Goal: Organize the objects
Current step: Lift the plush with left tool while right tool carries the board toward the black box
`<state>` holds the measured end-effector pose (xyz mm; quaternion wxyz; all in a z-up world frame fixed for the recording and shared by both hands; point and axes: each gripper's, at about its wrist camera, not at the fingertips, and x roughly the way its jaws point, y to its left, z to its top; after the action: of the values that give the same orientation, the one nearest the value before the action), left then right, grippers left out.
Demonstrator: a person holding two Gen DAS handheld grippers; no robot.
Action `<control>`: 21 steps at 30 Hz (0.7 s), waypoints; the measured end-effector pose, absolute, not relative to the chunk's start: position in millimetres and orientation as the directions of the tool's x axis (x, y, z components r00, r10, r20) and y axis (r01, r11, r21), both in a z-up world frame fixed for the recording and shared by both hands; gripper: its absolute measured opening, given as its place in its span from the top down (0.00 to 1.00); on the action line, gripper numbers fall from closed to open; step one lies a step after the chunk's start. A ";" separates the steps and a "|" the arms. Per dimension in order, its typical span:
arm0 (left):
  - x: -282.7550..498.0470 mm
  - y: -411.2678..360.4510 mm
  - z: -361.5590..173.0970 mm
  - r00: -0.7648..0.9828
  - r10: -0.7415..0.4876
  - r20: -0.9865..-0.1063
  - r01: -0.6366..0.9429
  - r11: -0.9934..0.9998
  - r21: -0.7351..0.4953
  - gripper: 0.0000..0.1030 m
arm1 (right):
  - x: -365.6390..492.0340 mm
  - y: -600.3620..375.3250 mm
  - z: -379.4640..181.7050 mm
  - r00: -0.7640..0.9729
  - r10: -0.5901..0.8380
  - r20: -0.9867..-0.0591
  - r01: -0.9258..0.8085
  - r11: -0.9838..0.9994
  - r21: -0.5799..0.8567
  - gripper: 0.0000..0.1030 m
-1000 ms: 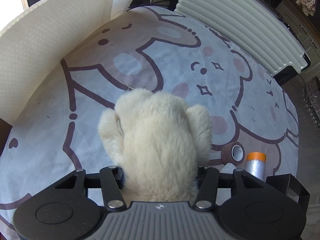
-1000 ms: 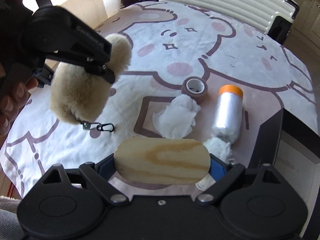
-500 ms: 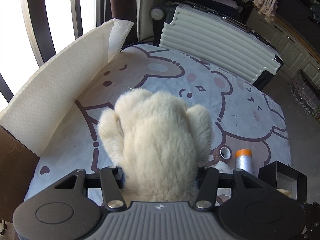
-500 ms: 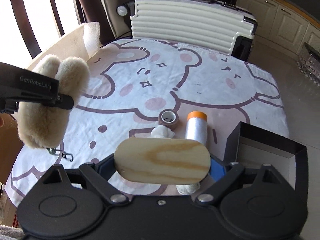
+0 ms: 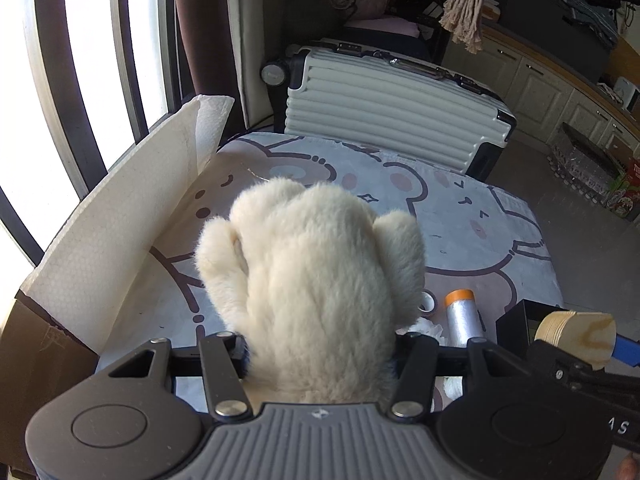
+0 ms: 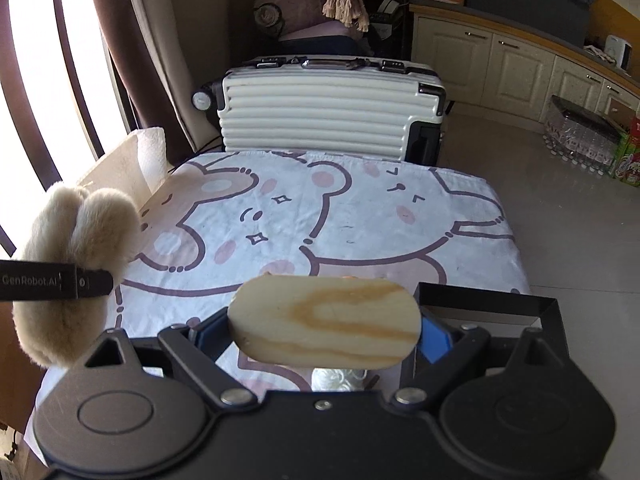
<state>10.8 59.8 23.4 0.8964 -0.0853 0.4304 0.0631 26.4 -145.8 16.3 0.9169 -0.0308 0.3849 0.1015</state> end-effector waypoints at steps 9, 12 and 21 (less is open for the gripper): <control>1.9 56.9 29.4 0.648 0.063 -0.759 -0.142 0.989 -0.039 0.47 | 20.7 -148.5 33.0 0.739 0.118 -0.663 -0.156 0.988 0.003 0.09; -0.5 60.0 31.7 0.654 0.064 -0.754 -0.145 0.989 -0.042 0.47 | 18.4 -147.2 35.0 0.746 0.115 -0.656 -0.157 0.988 -0.004 0.09; -3.4 58.2 37.5 0.667 0.062 -0.742 -0.141 0.989 -0.044 0.47 | 14.9 -142.1 39.7 0.750 0.104 -0.654 -0.173 0.984 -0.041 0.09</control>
<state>-3.4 58.2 37.5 0.9118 -0.0489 0.4040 0.0555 14.9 -142.1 39.7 0.9340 -0.0497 0.3459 0.0743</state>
